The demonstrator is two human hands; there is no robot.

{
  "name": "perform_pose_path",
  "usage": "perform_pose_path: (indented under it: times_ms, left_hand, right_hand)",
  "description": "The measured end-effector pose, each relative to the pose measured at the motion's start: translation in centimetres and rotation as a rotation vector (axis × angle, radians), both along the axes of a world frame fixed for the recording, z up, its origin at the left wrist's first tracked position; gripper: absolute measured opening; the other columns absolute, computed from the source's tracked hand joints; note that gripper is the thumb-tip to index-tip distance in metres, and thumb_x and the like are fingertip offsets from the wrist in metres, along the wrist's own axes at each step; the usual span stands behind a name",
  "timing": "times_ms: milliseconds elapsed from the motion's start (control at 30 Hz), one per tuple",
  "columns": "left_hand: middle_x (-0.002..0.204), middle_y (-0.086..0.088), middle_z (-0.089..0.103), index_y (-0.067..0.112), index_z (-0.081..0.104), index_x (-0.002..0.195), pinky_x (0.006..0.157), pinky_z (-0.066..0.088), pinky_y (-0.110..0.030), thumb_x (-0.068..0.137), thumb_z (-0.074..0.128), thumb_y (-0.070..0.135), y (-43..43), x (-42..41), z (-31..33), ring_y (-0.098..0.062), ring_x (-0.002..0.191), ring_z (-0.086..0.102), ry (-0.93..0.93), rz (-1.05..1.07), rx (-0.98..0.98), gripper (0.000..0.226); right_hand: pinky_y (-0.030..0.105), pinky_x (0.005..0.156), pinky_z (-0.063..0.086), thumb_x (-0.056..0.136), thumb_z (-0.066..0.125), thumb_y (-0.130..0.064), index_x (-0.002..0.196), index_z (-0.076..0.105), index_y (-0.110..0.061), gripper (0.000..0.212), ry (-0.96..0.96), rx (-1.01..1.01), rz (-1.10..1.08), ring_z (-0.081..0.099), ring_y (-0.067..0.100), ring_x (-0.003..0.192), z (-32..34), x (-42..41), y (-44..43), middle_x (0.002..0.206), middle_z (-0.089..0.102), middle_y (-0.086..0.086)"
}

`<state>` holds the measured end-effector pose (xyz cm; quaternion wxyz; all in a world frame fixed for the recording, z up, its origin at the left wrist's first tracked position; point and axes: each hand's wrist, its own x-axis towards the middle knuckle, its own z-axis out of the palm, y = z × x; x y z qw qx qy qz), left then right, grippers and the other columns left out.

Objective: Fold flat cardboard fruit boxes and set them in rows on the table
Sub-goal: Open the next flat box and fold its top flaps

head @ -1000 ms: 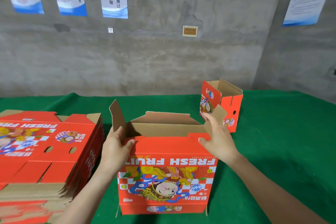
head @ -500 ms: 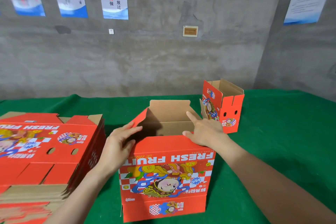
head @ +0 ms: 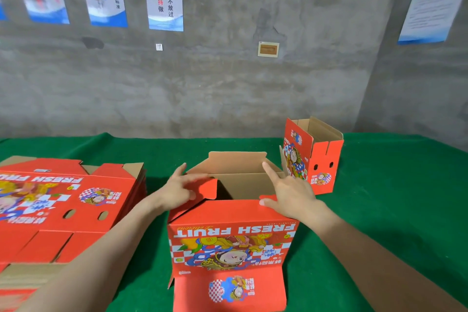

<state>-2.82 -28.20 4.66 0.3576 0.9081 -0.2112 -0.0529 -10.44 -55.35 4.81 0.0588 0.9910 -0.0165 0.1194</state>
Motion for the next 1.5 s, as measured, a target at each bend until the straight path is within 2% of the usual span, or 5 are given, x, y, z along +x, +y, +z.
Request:
perform_pose_path:
  times_ms: [467,600,867,1367,1500]
  left_hand:
    - [0.122,-0.003,0.054,0.039,0.058,0.11,0.078,0.045,-0.024,0.083,0.057,-0.01,-0.5,2.5,-0.7,-0.013,0.095,0.053,0.049,0.046,-0.341,0.056]
    - [0.124,-0.002,0.052,0.035,0.057,0.116,0.072,0.042,-0.018,0.085,0.054,-0.011,-0.8,2.5,-0.5,-0.009,0.092,0.052,0.073,0.037,-0.358,0.055]
    - [0.133,-0.007,0.043,0.018,0.051,0.135,0.105,0.03,-0.024,0.088,0.054,-0.01,-0.6,1.4,0.1,-0.015,0.121,0.041,-0.043,0.012,-0.281,0.054]
    - [0.083,-0.001,0.061,0.014,0.05,0.094,0.054,0.044,-0.007,0.077,0.061,-0.019,1.9,-0.4,-0.7,-0.008,0.072,0.056,-0.028,0.189,-0.481,0.039]
    - [0.076,-0.001,0.058,0.014,0.053,0.083,0.05,0.042,-0.006,0.077,0.06,-0.021,2.3,-0.8,-1.4,-0.01,0.064,0.052,-0.042,0.228,-0.466,0.036]
  right_hand:
    - [0.034,0.051,0.039,0.07,0.044,0.022,0.139,-0.017,-0.056,0.121,-0.234,0.175,0.325,0.05,0.024,0.068,-2.0,-2.4,-2.4,0.156,-0.026,-0.007]
    - [0.008,0.109,0.019,0.076,0.04,0.016,0.148,0.015,-0.037,0.093,-0.203,0.54,0.347,0.021,0.013,0.144,-3.2,-1.5,-3.0,0.159,0.013,-0.006]
    - [0.01,0.102,0.033,0.077,0.043,0.022,0.12,0.065,-0.009,0.058,-0.225,0.852,0.34,0.043,0.004,0.129,-2.7,-2.1,-1.9,0.127,0.054,-0.014]
    - [0.024,0.087,0.047,0.09,0.06,-0.009,0.092,0.07,-0.017,0.013,-0.142,1.171,0.243,0.064,0.01,0.093,-2.0,-2.6,-0.3,0.091,0.07,-0.004]
    - [0.038,0.108,0.035,0.094,0.056,-0.034,0.134,0.049,-0.018,0.044,-0.077,1.081,-0.014,0.046,0.021,0.123,-1.6,-0.1,1.1,0.134,0.05,0.006]
